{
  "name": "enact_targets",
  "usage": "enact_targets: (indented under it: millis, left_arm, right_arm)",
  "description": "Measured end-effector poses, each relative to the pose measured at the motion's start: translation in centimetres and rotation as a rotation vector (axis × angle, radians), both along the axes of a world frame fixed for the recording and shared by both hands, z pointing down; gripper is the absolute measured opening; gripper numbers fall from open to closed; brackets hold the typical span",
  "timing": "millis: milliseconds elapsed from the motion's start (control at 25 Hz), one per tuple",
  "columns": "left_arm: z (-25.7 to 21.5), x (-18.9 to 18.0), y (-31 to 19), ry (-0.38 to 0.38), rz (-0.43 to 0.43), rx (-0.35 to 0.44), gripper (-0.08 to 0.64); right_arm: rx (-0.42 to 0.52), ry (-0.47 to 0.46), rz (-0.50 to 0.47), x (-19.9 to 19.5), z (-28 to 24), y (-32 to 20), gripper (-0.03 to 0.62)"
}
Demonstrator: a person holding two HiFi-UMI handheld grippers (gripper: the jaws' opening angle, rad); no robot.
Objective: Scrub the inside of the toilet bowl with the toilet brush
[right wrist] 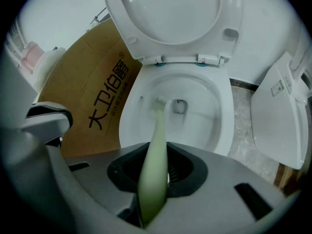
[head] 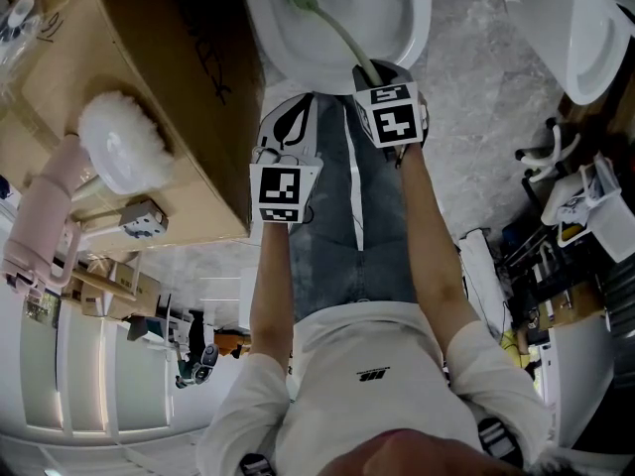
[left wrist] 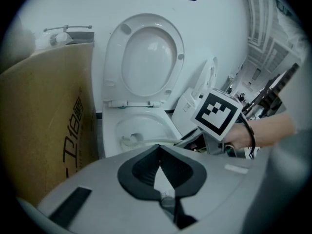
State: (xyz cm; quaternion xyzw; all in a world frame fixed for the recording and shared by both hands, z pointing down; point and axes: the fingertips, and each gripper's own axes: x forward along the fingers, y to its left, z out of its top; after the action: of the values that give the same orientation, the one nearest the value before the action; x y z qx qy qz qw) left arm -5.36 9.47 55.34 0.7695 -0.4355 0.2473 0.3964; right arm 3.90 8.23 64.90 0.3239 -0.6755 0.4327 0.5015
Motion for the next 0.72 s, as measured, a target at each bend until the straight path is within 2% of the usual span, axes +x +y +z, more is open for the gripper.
enact_targets:
  millis: [280, 720]
  left_arm:
    - [0.2, -0.4, -0.1, 0.003, -0.004, -0.007, 0.009]
    - [0.4, -0.5, -0.5, 0.003, -0.009, -0.011, 0.009]
  right_arm:
    - [0.034, 0.003, 0.002, 0.0, 0.0, -2.2, 0.071]
    - [0.077, 0.007, 0.077, 0.6, -0.5, -4.6, 0.069]
